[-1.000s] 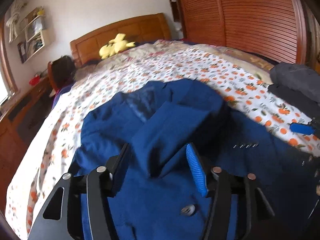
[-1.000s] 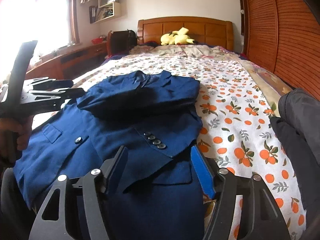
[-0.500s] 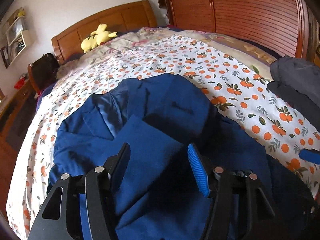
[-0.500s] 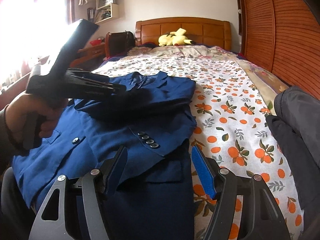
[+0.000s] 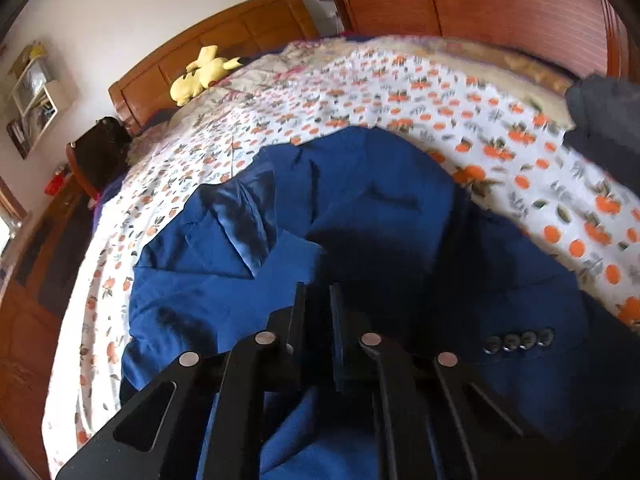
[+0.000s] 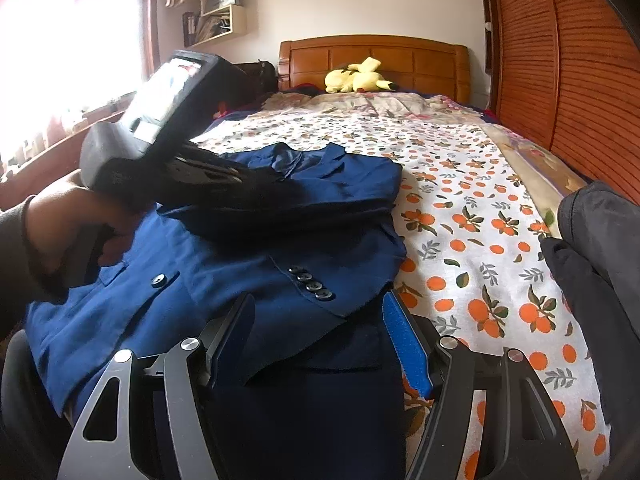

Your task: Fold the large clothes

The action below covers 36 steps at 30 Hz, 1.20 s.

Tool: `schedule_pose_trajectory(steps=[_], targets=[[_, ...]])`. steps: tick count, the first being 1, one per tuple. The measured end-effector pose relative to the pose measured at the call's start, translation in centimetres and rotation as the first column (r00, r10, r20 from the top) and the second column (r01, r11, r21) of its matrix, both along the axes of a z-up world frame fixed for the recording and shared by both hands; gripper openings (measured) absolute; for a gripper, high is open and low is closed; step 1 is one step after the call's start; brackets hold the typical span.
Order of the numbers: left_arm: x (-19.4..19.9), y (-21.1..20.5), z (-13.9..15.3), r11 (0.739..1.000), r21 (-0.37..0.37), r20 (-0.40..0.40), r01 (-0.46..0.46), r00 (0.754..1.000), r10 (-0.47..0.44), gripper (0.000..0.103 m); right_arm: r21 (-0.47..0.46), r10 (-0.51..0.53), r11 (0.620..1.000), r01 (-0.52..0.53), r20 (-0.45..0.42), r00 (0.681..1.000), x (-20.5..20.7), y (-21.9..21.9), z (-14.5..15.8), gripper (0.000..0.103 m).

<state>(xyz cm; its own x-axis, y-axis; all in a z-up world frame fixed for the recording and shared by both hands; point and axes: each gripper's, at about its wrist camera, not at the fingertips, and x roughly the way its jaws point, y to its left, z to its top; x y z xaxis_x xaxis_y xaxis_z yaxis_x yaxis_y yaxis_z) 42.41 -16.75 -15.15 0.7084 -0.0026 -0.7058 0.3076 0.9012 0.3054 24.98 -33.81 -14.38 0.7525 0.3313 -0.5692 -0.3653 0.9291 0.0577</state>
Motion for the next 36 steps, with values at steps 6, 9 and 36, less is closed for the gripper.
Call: schedule_pose_trajectory(steps=[6,9,36], targets=[[-3.6,4.0,3.2,0.997,-0.064,0.100,-0.046,0.994,0.053,0.008,-0.001,0.009,1.000,-0.009,0.006,1.000,0.2,0.8,0.2,0.064],[-6.2,6.1,4.5,0.991,-0.121,0.140,-0.064,0.987,0.081,0.007,-0.005,0.018,1.000,-0.018,0.011,1.000,0.4,1.5,0.3,0.064],[-18.5,16.5,-0.4,0.934,-0.316,0.091,-0.167,0.975,0.205,0.006,-0.073,-0.020,0.997,0.020,-0.004,1.000,2.0,6.7,-1.1,0.064]])
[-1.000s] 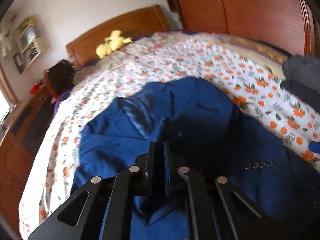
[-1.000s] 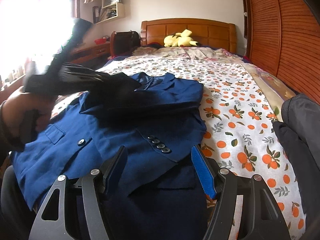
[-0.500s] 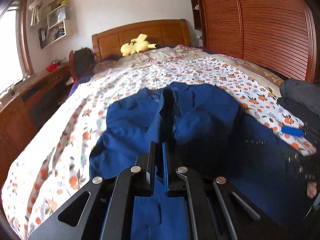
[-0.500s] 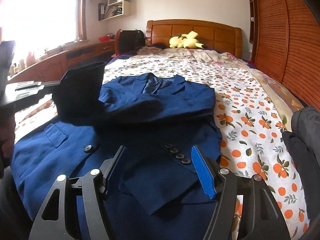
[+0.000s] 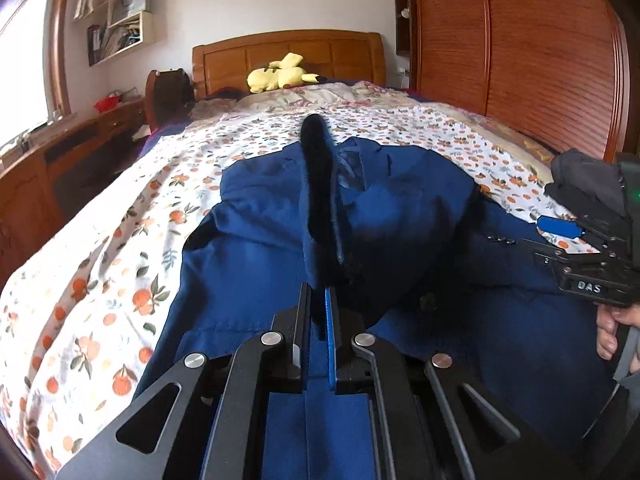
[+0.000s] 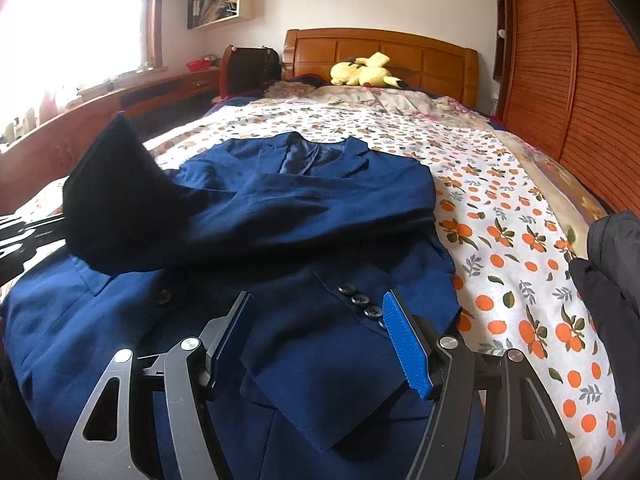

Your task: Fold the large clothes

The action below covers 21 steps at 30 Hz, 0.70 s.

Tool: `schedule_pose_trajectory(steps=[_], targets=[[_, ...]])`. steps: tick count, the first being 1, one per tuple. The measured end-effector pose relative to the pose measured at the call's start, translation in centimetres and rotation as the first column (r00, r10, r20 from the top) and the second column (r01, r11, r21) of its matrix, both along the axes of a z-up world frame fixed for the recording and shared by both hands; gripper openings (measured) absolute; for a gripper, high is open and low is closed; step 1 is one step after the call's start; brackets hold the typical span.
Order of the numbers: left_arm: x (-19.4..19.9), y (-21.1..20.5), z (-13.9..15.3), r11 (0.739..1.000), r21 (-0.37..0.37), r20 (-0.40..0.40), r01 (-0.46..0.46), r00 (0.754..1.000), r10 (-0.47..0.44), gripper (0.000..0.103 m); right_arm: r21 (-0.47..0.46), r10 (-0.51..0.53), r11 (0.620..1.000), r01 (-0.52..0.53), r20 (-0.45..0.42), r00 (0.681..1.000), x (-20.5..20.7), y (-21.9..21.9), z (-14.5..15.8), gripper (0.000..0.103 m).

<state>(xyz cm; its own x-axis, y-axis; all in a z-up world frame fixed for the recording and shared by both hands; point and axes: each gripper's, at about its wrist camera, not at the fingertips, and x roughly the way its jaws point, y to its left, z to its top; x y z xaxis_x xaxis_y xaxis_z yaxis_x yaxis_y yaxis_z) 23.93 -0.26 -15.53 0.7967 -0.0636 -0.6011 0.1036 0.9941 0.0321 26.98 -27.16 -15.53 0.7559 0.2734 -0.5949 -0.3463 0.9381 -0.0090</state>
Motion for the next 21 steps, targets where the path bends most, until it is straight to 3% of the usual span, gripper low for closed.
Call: schedule_pose_trajectory(steps=[12,15,17,21], targets=[[-3.2,0.4,-0.4,0.998,-0.046,-0.015,0.031,0.999,-0.031,0.006,0.013,-0.026,1.000,0.026,-0.009,1.000,0.3,-0.5,-0.4,0.064],[-3.7,0.5,-0.7,0.998,-0.053,-0.031,0.022,0.999,-0.023,0.016,0.012,-0.018,1.000,0.018,-0.010,1.000,0.3,-0.5,-0.5,0.064],[-4.3,0.7,-0.6,0.999,-0.040,-0.023,0.008,1.000,-0.008,0.037,0.015,-0.013,1.000,0.013,-0.010,1.000,0.2,-0.5,-0.5,0.064],[-5.3,1.8,-0.3,1.000,-0.026,-0.005,-0.017,1.000,0.017,0.055,0.018,-0.007,1.000,0.007,-0.011,1.000,0.1,-0.5,-0.6,0.064]])
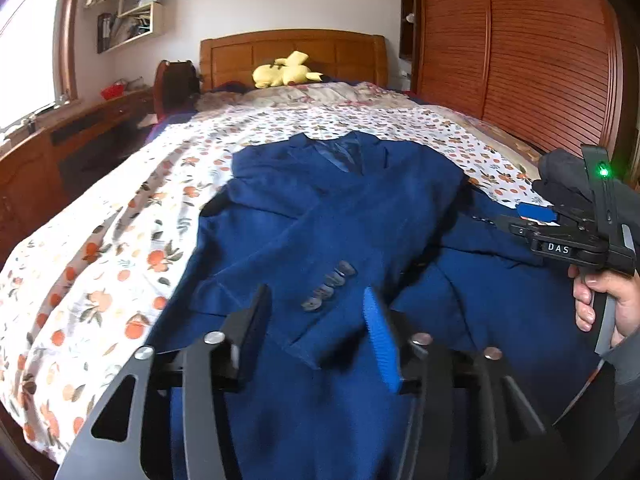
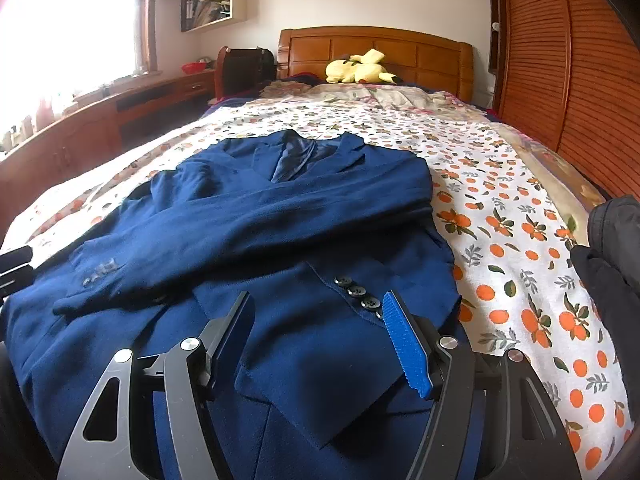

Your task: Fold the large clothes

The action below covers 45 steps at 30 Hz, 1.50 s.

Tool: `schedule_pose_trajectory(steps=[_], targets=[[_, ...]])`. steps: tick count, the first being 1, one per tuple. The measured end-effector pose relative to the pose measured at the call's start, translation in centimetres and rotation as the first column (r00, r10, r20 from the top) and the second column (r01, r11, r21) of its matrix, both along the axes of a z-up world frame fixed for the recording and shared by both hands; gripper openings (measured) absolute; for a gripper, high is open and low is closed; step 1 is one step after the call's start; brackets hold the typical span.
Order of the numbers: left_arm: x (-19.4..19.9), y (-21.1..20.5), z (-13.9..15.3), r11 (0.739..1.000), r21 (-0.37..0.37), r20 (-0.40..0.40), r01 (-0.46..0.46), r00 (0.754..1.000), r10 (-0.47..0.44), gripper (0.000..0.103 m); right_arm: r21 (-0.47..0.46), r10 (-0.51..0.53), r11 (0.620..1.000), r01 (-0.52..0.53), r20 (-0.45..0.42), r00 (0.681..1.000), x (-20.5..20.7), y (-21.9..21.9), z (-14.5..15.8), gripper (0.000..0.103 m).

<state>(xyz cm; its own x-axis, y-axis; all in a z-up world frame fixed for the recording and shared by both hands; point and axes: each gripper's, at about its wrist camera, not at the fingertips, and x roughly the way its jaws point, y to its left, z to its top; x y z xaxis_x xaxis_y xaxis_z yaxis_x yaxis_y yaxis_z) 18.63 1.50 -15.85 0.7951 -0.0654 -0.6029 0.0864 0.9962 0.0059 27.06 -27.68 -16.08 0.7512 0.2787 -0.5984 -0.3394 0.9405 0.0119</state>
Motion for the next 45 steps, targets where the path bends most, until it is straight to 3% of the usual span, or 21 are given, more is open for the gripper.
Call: schedule_pose_trajectory(steps=[2,7,20,30,45], targets=[[-0.5,0.6,0.2,1.000,0.015,0.009,-0.014,1.000,0.014,0.073,0.000,0.002,1.000,-0.002,0.000,1.000,0.0,0.0,0.0,0.064],[-1.9,2.2,0.8,0.996,0.065,0.047,-0.056,0.997,0.053,0.101,-0.004,0.006,1.000,-0.006,0.000,1.000,-0.1,0.1,-0.1,0.064],[-3.6,7.7,-0.3,0.989,0.060,0.004,-0.132,0.991,0.132,0.101,-0.023,0.001,1.000,-0.001,0.006,1.000,-0.1,0.3,-0.3,0.064],[-4.4,9.2,-1.8,0.989,0.061,-0.032,-0.135,0.990,0.137,0.101,-0.058,-0.004,0.998,0.006,0.028,1.000,-2.4,-0.6,1.4,0.068],[-4.2,10.6,-4.6,0.993,0.024,-0.116,-0.113,0.987,0.115,0.101,-0.108,-0.098,0.991,0.083,-0.145,0.985,-9.2,-8.1,-1.3,0.068]])
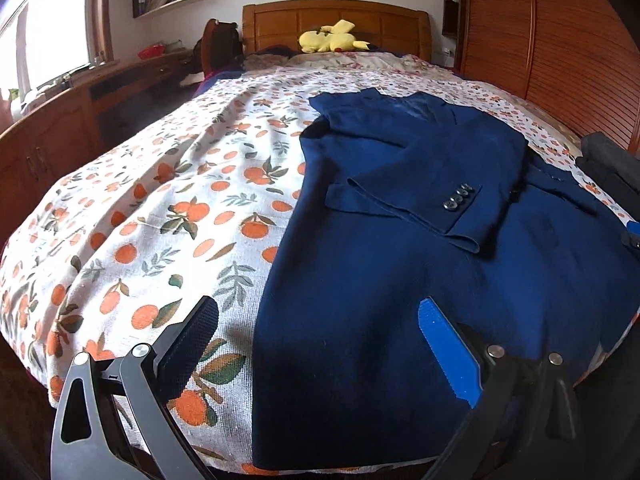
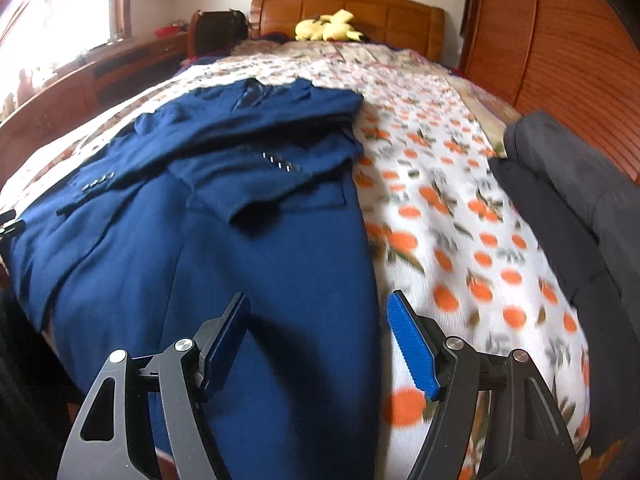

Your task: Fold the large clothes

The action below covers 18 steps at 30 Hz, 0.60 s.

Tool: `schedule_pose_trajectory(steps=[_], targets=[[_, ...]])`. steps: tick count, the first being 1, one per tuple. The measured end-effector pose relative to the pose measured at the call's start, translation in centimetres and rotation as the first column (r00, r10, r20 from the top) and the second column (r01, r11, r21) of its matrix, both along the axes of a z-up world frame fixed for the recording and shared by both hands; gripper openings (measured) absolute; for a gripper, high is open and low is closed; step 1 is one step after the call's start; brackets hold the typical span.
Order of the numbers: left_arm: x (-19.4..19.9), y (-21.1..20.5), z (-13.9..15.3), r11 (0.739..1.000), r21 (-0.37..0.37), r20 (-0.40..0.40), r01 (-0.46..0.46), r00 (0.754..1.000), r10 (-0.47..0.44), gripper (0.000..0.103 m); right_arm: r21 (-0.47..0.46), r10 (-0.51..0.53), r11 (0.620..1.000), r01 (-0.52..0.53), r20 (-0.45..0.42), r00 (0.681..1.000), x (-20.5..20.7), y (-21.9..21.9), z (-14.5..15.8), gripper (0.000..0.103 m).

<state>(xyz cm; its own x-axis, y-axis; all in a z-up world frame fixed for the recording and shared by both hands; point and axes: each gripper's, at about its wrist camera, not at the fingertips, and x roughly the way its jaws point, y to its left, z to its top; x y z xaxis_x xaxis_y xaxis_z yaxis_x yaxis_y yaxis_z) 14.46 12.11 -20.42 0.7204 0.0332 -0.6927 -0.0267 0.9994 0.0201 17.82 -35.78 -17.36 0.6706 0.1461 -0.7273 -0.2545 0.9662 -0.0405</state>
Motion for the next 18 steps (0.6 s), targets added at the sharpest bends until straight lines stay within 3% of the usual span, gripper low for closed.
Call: schedule_pose_trajectory(steps=[6,8,10,15,17,18], targets=[[0.1,-0.1,-0.7,1.000,0.001,-0.015,0.015,1.000,-0.014,0.101,-0.007,0.009,1.000,-0.009,-0.036,0.999,-0.4,0.2,-0.8,0.068],[0.1,-0.2,-0.7,1.000,0.003,-0.018,0.020,1.000,-0.020,0.101,0.009,0.026,1.000,-0.026,-0.046,0.999,-0.5,0.3,-0.8,0.052],[0.0,-0.2,-0.7,1.000,0.002,-0.021,0.023,1.000,-0.023,0.101,0.031,0.040,0.999,-0.038,-0.043,0.998,-0.8,0.6,-0.5,0.045],[-0.9,0.2,-0.4,0.999,-0.015,-0.023,0.030,0.999,-0.030,0.099,0.041,0.062,0.997,-0.061,-0.034,0.997,-1.4,1.2,-0.1,0.045],[-1.5,0.4,-0.2,0.999,-0.014,-0.024,0.037,0.999,-0.038,0.079,0.038,0.060,0.998,-0.059,-0.036,0.998,-1.4,1.3,-0.1,0.046],[-1.7,0.5,-0.1,0.999,-0.014,-0.029,0.040,0.999,-0.040,0.076,0.036,0.058,0.998,-0.057,-0.039,0.998,-1.4,1.4,-0.1,0.046]])
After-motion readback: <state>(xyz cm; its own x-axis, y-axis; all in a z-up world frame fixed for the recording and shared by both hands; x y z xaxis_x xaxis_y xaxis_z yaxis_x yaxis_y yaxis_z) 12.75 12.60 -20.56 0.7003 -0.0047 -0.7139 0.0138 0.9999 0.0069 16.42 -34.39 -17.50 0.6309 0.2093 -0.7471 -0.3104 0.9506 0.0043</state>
